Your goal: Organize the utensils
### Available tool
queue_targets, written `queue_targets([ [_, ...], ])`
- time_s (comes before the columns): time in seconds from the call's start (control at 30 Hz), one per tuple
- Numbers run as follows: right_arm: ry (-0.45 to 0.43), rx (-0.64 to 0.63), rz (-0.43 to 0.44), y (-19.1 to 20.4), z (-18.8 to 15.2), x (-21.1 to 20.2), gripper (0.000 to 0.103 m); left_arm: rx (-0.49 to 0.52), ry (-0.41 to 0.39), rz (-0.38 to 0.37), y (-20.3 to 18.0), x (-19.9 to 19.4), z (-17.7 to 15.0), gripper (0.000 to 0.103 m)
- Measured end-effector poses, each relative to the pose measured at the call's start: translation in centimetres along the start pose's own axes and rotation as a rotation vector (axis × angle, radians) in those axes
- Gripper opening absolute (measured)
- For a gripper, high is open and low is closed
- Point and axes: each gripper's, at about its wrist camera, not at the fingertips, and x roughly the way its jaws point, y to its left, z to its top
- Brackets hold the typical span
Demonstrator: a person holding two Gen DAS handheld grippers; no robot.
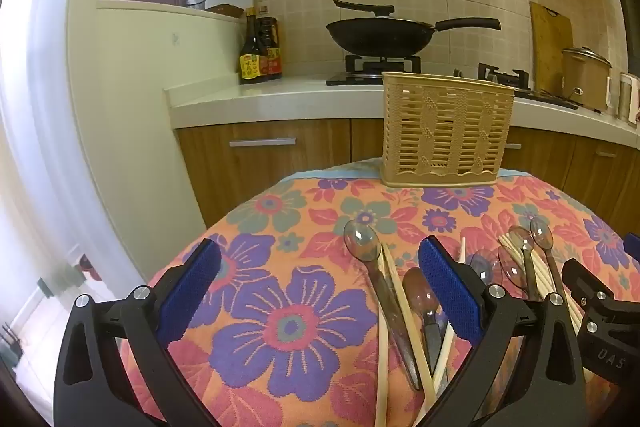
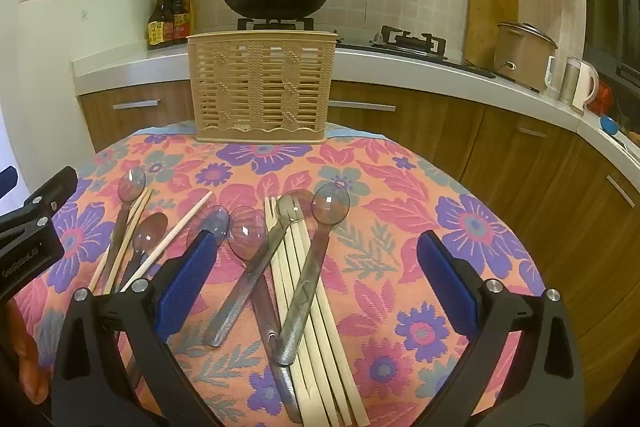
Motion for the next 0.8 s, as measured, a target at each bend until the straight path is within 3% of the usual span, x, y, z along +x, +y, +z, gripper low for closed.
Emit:
queue_targets([
  [0.23, -0.018, 0.006, 0.001, 0.1, 0.1, -0.4, 0.095, -0.005, -0.019, -0.014, 0.1, -0.2, 0.0, 0.096],
  [0.43, -0.148, 0.062, 0.022, -1.1, -0.8, -2.9, 0.095, -0.033, -0.141, -0.017, 0.6, -2.5, 0.2, 0.092],
  [0.6, -0.121, 0.07, 0.018, -1.2, -0.1, -2.3, 0.095, -0.024, -0.152, -0.016, 0.2, -2.7, 0.2, 0.092],
  [0.8, -0.229, 0.084, 0.003, -1.4, -0.3, -3.9, 0.095, -0.007, -0.192, -0.05, -0.1, -3.2, 0.2, 0.092],
])
